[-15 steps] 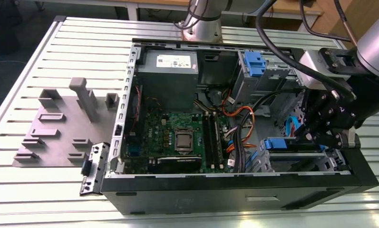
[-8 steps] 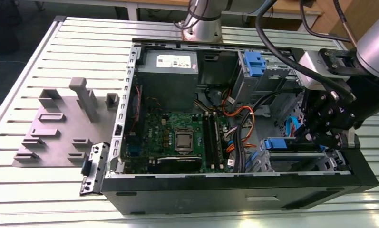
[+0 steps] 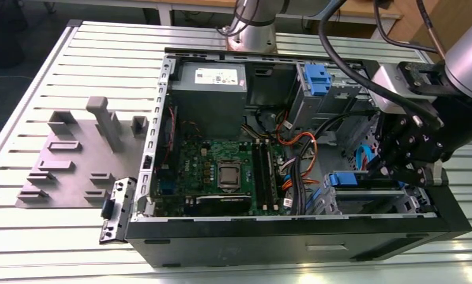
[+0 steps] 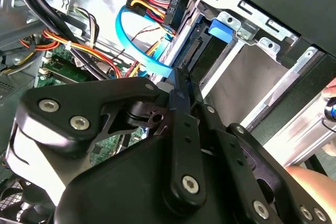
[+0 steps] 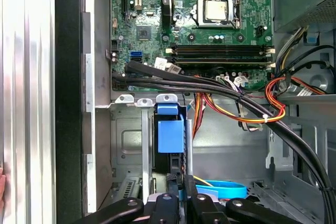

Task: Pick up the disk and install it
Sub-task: 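Insert the first disk wire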

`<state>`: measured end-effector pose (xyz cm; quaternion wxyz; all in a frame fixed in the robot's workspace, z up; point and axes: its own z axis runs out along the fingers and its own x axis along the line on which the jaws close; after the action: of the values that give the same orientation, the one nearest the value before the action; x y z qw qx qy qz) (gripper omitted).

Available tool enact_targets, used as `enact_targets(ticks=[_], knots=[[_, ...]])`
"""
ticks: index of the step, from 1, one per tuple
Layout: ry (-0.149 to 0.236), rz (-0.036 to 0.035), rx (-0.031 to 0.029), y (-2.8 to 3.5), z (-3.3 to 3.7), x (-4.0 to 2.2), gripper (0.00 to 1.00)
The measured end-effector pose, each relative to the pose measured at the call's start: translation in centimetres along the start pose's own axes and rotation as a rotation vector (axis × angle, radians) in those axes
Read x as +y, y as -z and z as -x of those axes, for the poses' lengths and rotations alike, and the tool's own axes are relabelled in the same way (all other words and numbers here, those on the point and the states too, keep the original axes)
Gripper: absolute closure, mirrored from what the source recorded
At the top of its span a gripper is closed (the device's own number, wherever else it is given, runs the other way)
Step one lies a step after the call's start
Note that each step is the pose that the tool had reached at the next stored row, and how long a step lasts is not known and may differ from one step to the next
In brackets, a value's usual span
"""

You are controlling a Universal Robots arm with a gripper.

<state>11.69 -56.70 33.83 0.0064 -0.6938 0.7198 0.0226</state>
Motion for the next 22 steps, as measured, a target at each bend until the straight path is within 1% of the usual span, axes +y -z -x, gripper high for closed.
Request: enact_targets(ticks=[1,6,12,13,14,15,20,22], knots=[[0.0,0.0,-0.0006,0.0,-0.01,0.0,0.84],[0.0,-0.0001,-0.0095,-0.01,-0.02,0.04,0.84],[0.0,0.0,-0.0104,-0.01,-0.16,0.05,0.84],[0.0,-0.0001,-0.012,-0.02,-0.17,0.06,0.84],[0.0,-0.0003,-0.0156,-0.04,-0.18,0.07,0.84],[0.0,-0.0004,-0.0179,-0.07,-0.19,0.07,0.84],[0.0,-0.0005,-0.0182,-0.16,-0.31,0.06,0.84],[0.0,-0.0005,-0.0184,-0.3,-0.36,0.06,0.84]])
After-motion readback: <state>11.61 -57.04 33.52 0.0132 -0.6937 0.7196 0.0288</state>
